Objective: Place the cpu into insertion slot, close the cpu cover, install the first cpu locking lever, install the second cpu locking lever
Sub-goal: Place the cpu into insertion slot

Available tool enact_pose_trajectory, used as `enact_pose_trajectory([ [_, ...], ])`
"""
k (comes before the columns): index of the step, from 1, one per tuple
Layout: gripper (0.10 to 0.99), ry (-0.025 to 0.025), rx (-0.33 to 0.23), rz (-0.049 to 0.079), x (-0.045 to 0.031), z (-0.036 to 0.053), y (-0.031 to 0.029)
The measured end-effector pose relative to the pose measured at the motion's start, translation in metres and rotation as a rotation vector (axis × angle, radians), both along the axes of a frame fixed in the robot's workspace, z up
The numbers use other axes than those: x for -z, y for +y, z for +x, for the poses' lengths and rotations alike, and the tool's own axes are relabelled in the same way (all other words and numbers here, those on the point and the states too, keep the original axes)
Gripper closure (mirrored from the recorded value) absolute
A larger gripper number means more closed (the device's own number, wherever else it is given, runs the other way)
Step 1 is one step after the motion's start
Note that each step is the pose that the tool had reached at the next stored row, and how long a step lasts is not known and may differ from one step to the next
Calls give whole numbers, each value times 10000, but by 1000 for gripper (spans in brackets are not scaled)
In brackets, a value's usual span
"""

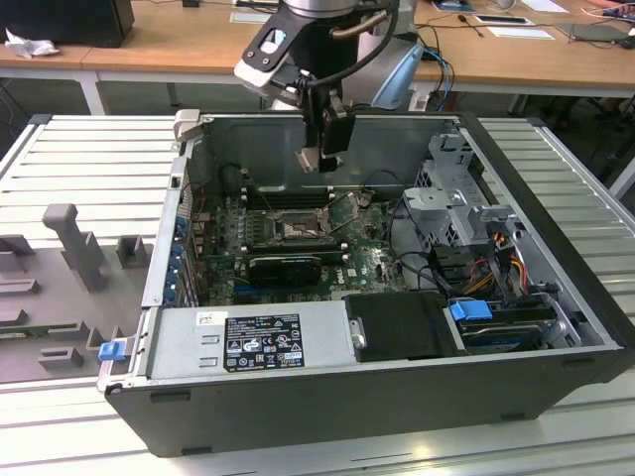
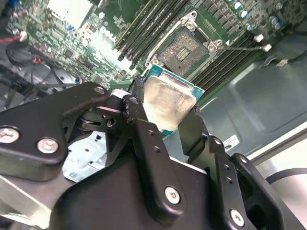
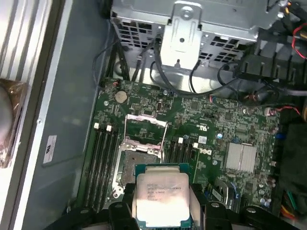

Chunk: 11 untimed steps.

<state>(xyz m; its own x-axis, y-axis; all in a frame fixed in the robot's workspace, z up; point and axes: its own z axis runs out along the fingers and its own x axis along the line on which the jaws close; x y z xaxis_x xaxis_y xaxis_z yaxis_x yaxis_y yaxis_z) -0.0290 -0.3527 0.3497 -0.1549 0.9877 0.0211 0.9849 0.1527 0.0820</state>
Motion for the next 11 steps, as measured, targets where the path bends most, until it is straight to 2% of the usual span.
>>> enact_pose_trajectory([
  [2,557,0,530,-1,61,0,0],
  [7,557,0,1278,0,160,0,0],
  [11,557,-1,1453,0,216,0,0],
])
